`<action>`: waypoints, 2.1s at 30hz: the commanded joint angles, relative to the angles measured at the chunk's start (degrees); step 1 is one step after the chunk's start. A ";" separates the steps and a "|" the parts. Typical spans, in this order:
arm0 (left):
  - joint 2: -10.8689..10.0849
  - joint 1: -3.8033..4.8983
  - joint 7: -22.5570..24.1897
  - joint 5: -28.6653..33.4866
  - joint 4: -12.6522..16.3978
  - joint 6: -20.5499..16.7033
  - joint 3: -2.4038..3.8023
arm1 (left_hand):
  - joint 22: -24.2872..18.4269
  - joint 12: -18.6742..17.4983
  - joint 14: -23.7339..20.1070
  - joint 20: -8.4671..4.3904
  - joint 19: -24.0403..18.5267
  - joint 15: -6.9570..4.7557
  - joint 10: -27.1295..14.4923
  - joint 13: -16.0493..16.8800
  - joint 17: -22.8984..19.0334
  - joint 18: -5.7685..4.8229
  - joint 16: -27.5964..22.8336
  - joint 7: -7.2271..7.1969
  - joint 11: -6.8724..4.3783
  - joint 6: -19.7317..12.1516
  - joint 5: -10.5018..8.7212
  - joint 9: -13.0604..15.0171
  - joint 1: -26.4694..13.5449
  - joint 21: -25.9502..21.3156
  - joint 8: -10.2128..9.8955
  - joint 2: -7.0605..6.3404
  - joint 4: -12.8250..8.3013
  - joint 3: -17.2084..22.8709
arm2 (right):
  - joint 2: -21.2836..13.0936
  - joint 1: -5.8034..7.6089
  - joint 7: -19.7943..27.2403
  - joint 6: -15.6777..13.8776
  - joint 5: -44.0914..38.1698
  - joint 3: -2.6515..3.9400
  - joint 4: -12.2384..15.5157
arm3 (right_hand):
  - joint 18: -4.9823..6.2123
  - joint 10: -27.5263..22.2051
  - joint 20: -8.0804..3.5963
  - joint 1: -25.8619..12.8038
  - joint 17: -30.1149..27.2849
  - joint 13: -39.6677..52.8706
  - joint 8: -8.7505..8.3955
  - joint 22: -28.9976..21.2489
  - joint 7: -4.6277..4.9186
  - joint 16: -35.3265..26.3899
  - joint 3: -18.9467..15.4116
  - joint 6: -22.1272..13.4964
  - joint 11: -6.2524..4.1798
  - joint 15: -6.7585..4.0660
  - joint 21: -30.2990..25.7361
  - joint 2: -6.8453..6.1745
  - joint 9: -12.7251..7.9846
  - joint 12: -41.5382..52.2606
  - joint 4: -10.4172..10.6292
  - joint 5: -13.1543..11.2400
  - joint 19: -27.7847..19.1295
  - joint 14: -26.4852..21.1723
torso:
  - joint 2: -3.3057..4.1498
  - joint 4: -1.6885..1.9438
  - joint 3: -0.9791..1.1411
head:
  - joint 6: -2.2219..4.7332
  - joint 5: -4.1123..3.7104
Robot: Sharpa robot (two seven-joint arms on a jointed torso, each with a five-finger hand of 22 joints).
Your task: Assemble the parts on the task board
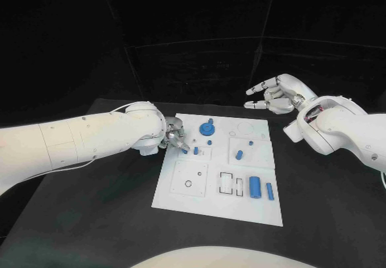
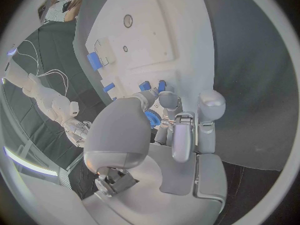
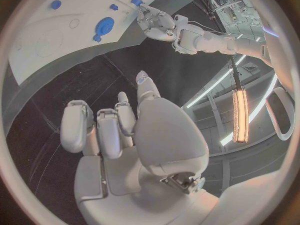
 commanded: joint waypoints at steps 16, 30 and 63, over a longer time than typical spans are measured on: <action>0.28 -0.12 -0.82 -0.27 -0.51 1.65 -0.12 | 0.23 -0.08 5.78 -0.57 0.11 -0.30 0.39 0.15 14.35 0.40 0.26 -0.37 -0.22 0.11 0.17 0.16 0.64 -0.16 0.29 -0.27 -3.08 3.02 | -0.03 0.11 0.11 0.34 -0.08 0.04 0.15 | 1.16 0.05 -0.13 -0.19 1.19 -0.07 0.32 -0.05 -0.01 -0.37 -0.29 -0.18 -0.48 -0.31 -0.37 0.35 -0.08 -0.07 0.12 -0.20 -0.24 3.01 | 0.04 -0.03 -0.01 | -0.20 0.05; 1.03 -0.12 -0.93 -0.27 -0.86 2.81 -0.14 | 1.42 0.90 5.92 -0.79 0.82 -0.53 1.44 1.08 14.97 0.15 0.58 -0.73 -0.47 1.45 0.18 0.29 -2.75 0.65 0.78 -1.71 -1.28 0.36 | -0.09 0.11 0.10 0.29 -0.08 0.04 0.26 | 1.16 0.05 -0.13 -0.19 1.19 -0.07 0.32 -0.05 -0.01 -0.37 -0.29 -0.18 -0.48 -0.31 -0.37 0.35 -0.08 -0.07 0.12 -0.20 -0.24 3.01 | -0.01 -0.02 0.00 | -0.45 -0.05; 2.55 -0.20 -1.96 -0.27 -3.70 1.44 -0.15 | 3.18 2.64 5.95 -1.17 1.82 -0.84 2.50 2.79 15.09 -0.18 0.64 -1.03 -0.74 3.24 0.21 -0.02 -7.71 1.68 0.65 -1.65 4.28 -9.11 | -0.12 0.11 0.11 0.23 -0.13 0.04 0.47 | 1.17 0.08 -0.13 -0.20 1.29 -0.09 0.34 -0.06 -0.02 -0.33 -0.38 -0.19 -0.49 -0.32 -0.39 0.42 -0.08 -0.06 0.12 -0.46 -0.24 3.04 | 0.00 -0.02 0.02 | -0.61 -0.34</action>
